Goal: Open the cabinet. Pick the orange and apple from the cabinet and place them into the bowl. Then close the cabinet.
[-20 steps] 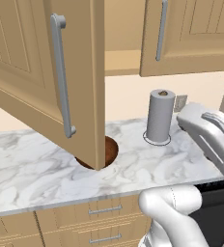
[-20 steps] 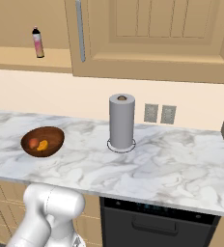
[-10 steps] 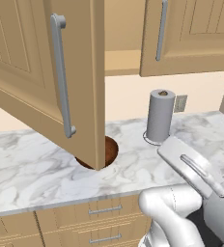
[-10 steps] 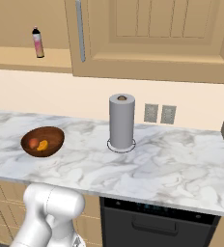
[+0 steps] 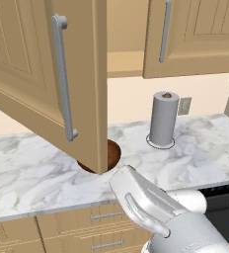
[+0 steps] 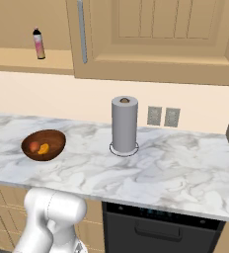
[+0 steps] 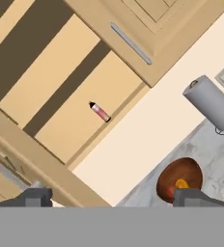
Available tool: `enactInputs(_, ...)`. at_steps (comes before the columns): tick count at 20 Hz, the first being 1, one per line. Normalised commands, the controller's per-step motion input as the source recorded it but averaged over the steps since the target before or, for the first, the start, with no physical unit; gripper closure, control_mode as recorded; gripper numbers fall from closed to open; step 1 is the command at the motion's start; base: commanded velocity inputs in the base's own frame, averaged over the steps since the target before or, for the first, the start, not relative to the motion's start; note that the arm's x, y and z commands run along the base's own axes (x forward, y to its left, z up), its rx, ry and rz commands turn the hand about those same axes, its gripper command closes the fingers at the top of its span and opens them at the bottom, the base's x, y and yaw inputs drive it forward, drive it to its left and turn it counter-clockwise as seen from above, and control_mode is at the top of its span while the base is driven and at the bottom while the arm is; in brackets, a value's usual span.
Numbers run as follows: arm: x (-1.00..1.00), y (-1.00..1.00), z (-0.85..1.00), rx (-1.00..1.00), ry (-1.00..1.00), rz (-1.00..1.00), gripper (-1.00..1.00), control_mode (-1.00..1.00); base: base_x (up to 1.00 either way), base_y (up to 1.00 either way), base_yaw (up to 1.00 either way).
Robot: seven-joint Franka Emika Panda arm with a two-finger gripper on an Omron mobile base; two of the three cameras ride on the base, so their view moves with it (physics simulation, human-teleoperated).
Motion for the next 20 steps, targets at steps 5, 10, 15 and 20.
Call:
enactInputs(5, 0.36, 0.58, -0.17, 0.00, -0.08, -0.10, -1.00, -1.00, 0.00, 0.00, 0.00)
enactInputs(10, 0.44, 0.71, -0.31, -0.03, -0.04, -0.16, -1.00, -1.00, 0.00, 0.00, 0.00)
enactInputs(15, 0.50, 0.31, -0.23, 0.00, 0.03, -0.26, -1.00, -1.00, 0.00, 0.00, 0.00)
enactInputs(20, 0.58, 0.22, -0.03, -0.01, 0.03, -0.31, -1.00, -1.00, 0.00, 0.00, 0.00)
